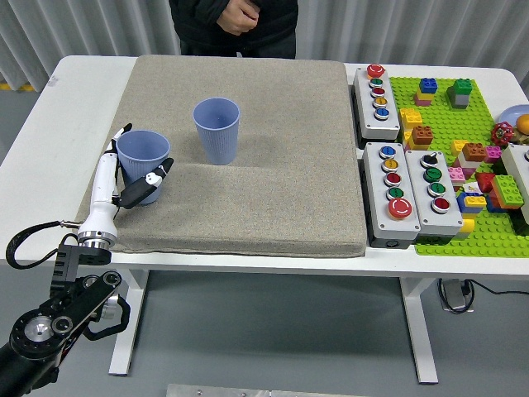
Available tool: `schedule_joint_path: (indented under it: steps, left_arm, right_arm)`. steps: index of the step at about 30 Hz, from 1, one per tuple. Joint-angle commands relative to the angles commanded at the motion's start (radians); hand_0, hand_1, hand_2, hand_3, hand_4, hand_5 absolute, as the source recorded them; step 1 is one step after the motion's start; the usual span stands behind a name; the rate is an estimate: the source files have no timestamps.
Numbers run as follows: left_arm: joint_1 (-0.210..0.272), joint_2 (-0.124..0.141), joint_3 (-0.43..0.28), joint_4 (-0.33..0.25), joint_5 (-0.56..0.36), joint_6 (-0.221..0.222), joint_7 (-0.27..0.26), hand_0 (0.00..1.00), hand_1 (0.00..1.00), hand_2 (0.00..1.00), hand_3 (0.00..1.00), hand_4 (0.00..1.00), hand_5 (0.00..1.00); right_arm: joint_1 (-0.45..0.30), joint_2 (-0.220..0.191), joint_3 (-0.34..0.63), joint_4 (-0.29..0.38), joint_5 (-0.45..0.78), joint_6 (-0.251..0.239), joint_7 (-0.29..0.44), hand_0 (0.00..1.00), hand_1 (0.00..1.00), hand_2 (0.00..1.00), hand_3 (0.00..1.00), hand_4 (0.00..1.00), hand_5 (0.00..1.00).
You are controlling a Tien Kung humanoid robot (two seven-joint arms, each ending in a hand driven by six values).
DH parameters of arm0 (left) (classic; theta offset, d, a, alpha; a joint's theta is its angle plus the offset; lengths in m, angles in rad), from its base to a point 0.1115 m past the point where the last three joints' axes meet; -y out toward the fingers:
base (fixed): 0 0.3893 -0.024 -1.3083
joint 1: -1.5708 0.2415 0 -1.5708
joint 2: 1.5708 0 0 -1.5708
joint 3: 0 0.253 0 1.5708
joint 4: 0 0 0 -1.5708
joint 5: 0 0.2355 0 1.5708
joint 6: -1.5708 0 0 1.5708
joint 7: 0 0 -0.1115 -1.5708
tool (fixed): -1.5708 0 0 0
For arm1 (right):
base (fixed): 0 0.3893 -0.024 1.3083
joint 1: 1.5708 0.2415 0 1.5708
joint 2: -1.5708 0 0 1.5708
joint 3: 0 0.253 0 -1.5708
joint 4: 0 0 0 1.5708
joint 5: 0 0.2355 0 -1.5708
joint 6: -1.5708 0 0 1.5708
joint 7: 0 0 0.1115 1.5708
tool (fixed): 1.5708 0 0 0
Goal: Pick cup pour cup place
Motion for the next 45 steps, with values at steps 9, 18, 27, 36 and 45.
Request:
schedule_joint_path:
  steps: [9,18,27,36,45]
  left_arm:
    - [0.021,0.007,-0.008,-0.015,0.013,0.000,0.003,0.696,0.743,0.921,0.947,0.945,0.537]
    - [0.042,0.019,-0.012,-0.035,0.023,-0.001,0.003,0.699,0.745,0.923,0.947,0.952,0.542]
    - [0.076,0.032,-0.020,-0.067,0.029,-0.002,0.005,0.700,0.746,0.923,0.946,0.960,0.544]
    - [0.109,0.045,-0.038,-0.095,0.061,-0.009,0.008,0.703,0.749,0.926,0.942,0.965,0.550]
    - [0.137,0.042,-0.052,-0.101,0.084,-0.016,0.006,0.703,0.750,0.927,0.943,0.965,0.549]
  right_arm:
    - [0.001,-0.001,0.001,0.000,0.000,0.001,0.001,0.688,0.638,0.588,0.593,0.002,0.147]
    - [0.003,-0.001,0.000,0.000,0.004,0.000,0.001,0.688,0.637,0.588,0.592,0.002,0.144]
    - [0.001,-0.001,0.003,-0.001,0.001,0.000,0.001,0.687,0.637,0.588,0.593,0.002,0.144]
    - [0.002,-0.001,0.006,-0.001,-0.002,0.000,0.001,0.687,0.637,0.588,0.593,0.002,0.143]
    - [-0.002,-0.001,0.008,-0.001,-0.005,0.001,0.001,0.687,0.637,0.588,0.593,0.002,0.144]
